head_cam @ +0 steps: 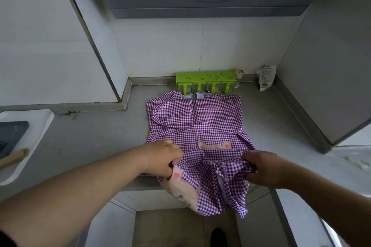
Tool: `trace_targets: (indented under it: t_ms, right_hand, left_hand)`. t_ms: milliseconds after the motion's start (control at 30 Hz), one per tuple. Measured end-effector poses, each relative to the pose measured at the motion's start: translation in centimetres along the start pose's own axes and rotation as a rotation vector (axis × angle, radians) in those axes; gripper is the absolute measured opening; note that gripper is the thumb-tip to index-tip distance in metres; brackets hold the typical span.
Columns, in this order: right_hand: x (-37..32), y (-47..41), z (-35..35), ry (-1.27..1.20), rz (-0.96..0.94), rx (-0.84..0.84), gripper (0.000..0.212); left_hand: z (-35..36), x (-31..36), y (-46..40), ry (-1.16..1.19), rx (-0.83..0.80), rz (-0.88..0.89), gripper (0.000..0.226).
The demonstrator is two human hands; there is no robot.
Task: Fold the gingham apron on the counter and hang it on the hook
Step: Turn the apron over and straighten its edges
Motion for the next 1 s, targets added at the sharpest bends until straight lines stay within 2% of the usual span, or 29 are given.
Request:
trace_targets:
  t_ms: [33, 100, 167, 200, 267, 300, 367, 433, 500, 600, 767, 900, 1000]
  right_hand:
    - [-0.1, 0.2, -0.4, -0.080, -0.025, -0.045, 0.009]
    - [-0.2, 0.8, -2.4, -0.498, -0.130, 0.001, 0.022]
    - [1.0, 1.0, -5.0, -1.105, -0.216, 0.227, 0.040]
    - [2.1, 0.9, -6.2, -1.347, -0.246, 0.364, 0.044]
    - [4.8, 0.0, -7.5, -1.575, -0.166, 0.629, 0.042]
    - [5.9, -0.4, -7.7, -1.579, -0.077, 0.727, 0.039]
    - [7.4, -0.8, -7.5, -1.488, 0.105, 0.821, 0.036]
    - [7.6, -1.1, -7.1, -1.437, 0.161, 0.828, 0.031]
    - [7.0, -1.5, -6.9, -1.373, 0.166, 0.786, 0.019]
    - [6.4, -2.2, -6.4, -1.204, 0.186, 0.746, 0.019]
    - [5.3, -2.9, -6.2, -0.962, 0.197, 0.619, 0.011]
    - [5.3, -4.2, -5.9, -0.883, 0.158, 0.576, 0.015]
    - [5.8, -5.5, -6.4, -0.877, 0.143, 0.544, 0.016]
  left_hand:
    - [-0.6, -0.3, 0.1, 0.125, 0.034, 0.000, 0.014]
    - [-1.7, -1.5, 0.3, 0.588, 0.152, -0.005, 0.014]
    - [-2.1, -2.9, 0.9, 1.082, 0.305, 0.035, 0.016]
    - [-2.0, -3.5, 1.2, 1.319, 0.364, 0.074, 0.027]
    - [-0.7, -4.8, 1.3, 1.724, 0.392, 0.106, 0.033]
    - [-0.3, -5.3, 1.3, 1.775, 0.381, 0.077, 0.032]
    - [0.9, -6.0, 1.1, 1.737, 0.329, -0.050, 0.035]
    - [1.7, -6.7, 0.8, 1.769, 0.295, -0.165, 0.044]
    - [1.8, -7.1, 0.8, 1.757, 0.295, -0.191, 0.042]
    - [1.7, -7.4, 0.8, 1.702, 0.308, -0.212, 0.040]
    - [2.3, -7.9, 1.1, 1.605, 0.251, -0.237, 0.059]
    - [1.8, -7.5, 1.3, 1.428, 0.127, -0.253, 0.062]
    - [1.5, -8.4, 0.4, 1.379, 0.146, -0.253, 0.062]
Point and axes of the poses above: each hand's wrist, its own y-axis away from the middle knuckle, its own z-axis out of the palm, x = y × z, the point moved 4 cm from there along -y, towards the middle knuckle, and after that the axes turned 14 degrees about -x, right-handed, at the moved point
